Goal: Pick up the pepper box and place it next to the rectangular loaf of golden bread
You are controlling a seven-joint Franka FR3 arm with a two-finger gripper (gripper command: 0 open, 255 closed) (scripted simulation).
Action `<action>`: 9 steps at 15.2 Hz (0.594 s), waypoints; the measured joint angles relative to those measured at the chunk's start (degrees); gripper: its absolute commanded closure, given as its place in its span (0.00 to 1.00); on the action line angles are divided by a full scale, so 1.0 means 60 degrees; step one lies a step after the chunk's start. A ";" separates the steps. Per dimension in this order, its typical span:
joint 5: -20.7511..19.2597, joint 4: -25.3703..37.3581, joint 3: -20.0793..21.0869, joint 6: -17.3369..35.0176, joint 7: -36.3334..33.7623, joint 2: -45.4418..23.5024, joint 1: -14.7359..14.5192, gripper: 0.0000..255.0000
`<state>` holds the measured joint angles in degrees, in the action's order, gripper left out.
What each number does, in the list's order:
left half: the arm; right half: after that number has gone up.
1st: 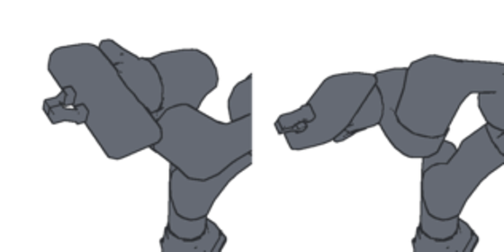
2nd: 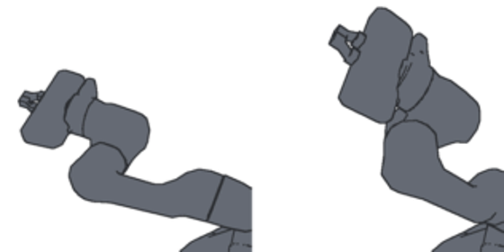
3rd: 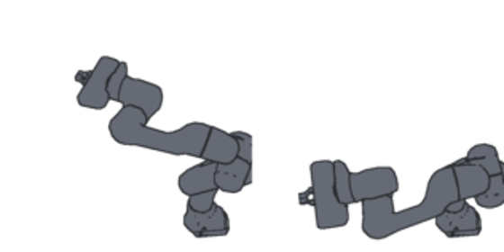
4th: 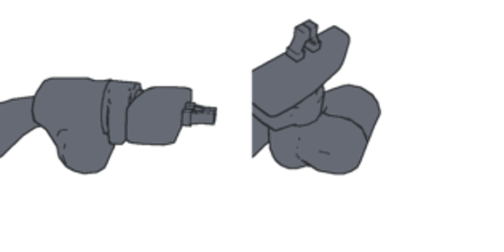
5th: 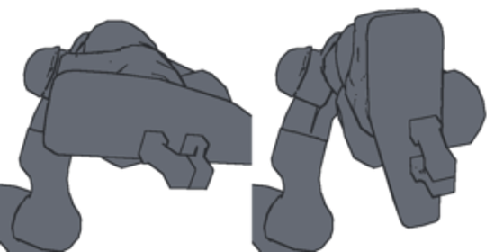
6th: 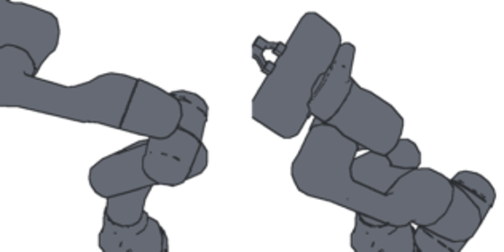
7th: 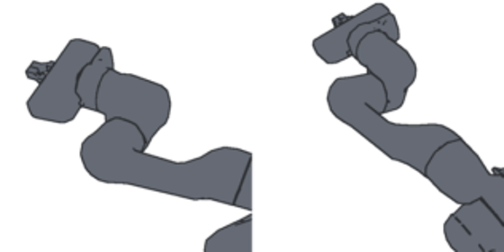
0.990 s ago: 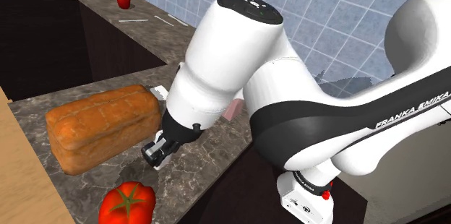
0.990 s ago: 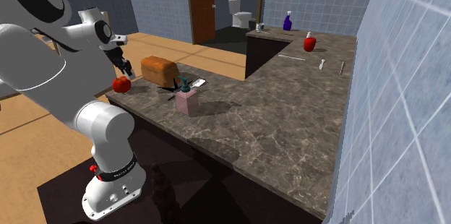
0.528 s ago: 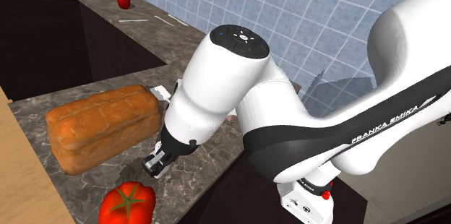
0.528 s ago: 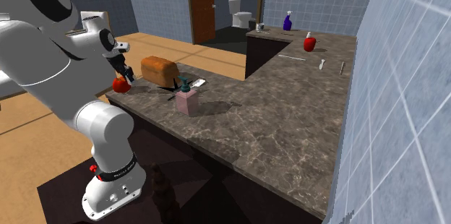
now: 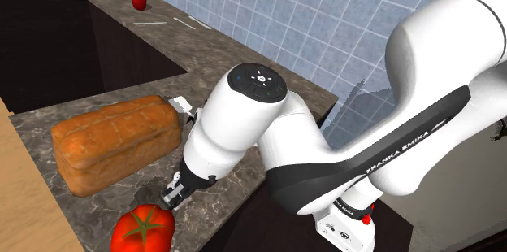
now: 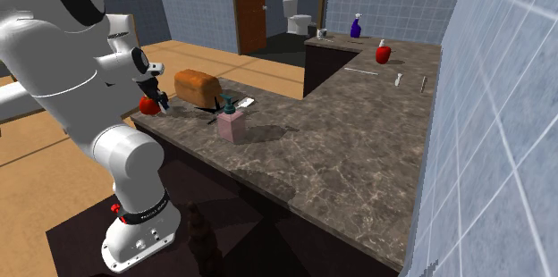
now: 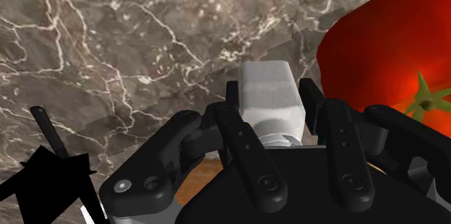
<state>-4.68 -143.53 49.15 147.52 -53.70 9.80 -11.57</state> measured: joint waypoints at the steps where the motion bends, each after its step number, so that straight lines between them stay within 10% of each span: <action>1: -0.0133 -0.0005 0.0064 0.0070 -0.0119 -0.0095 0.0057 1.00; 7: -0.0306 -0.0030 0.0151 0.0177 -0.0286 -0.0212 0.0119 1.00; 8: -0.0307 -0.0031 0.0151 0.0178 -0.0287 -0.0212 0.0120 0.00; 9: -0.0308 -0.0031 0.0151 0.0178 -0.0288 -0.0212 0.0120 0.00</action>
<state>-6.52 -143.72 50.06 148.59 -55.43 8.53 -10.85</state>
